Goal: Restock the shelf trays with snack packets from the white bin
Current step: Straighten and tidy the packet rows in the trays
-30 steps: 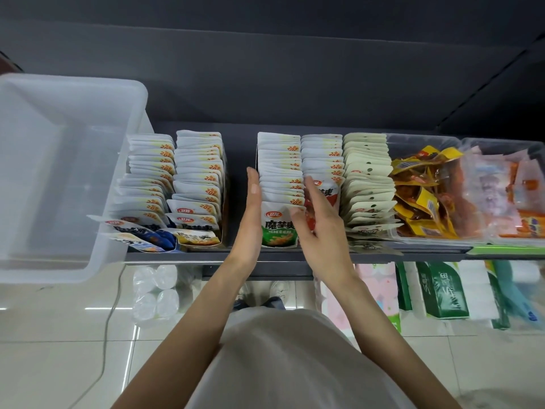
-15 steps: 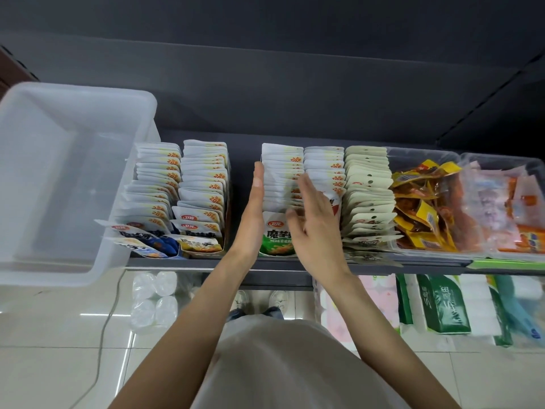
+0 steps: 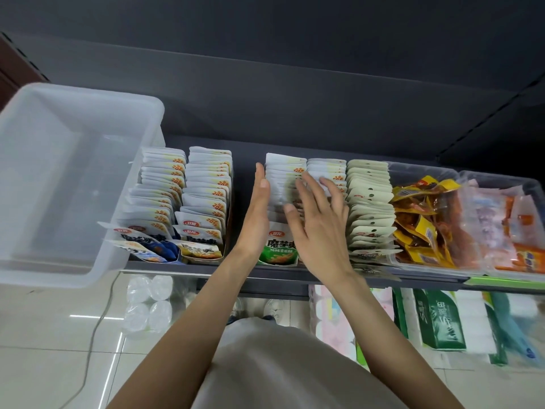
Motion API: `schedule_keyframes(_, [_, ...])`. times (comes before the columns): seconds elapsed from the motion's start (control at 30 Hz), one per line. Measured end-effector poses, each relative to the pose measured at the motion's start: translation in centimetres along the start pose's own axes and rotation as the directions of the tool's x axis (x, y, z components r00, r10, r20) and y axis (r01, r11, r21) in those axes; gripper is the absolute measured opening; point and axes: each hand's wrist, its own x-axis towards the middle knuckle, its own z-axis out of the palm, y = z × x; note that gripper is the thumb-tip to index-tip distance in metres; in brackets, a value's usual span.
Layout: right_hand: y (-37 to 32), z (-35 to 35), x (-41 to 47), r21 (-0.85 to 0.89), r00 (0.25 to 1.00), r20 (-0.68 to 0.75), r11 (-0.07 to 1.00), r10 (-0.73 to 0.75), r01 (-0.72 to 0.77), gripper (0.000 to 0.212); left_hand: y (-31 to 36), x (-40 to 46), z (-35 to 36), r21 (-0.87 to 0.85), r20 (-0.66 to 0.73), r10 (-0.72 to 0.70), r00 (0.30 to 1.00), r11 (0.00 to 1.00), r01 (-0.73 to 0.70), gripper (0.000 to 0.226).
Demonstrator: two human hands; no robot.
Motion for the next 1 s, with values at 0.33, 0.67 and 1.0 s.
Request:
schedule_keyframes(0.33, [1.0,0.3,4.3,-0.047,0.991,0.126,0.998,-0.044,0.051,0.052,0.7,2.5,-0.2,0.027,-0.022,-0.019,1.000,0.999,0.020,0.090])
schedule_keyframes(0.67, [1.4,-0.7,3.8,0.126,0.993,0.087,0.990,-0.080,0.069,0.050,3.1,-0.2,1.0,0.008,0.000,0.023,1.000,1.000,-0.023,0.042])
schedule_keyframes(1.0, [2.3,-1.4,-3.1,0.281,0.997,-0.074,0.960,0.016,0.005,0.038,0.2,-4.8,0.9,-0.050,0.009,-0.025,1.000,0.998,0.025,0.033])
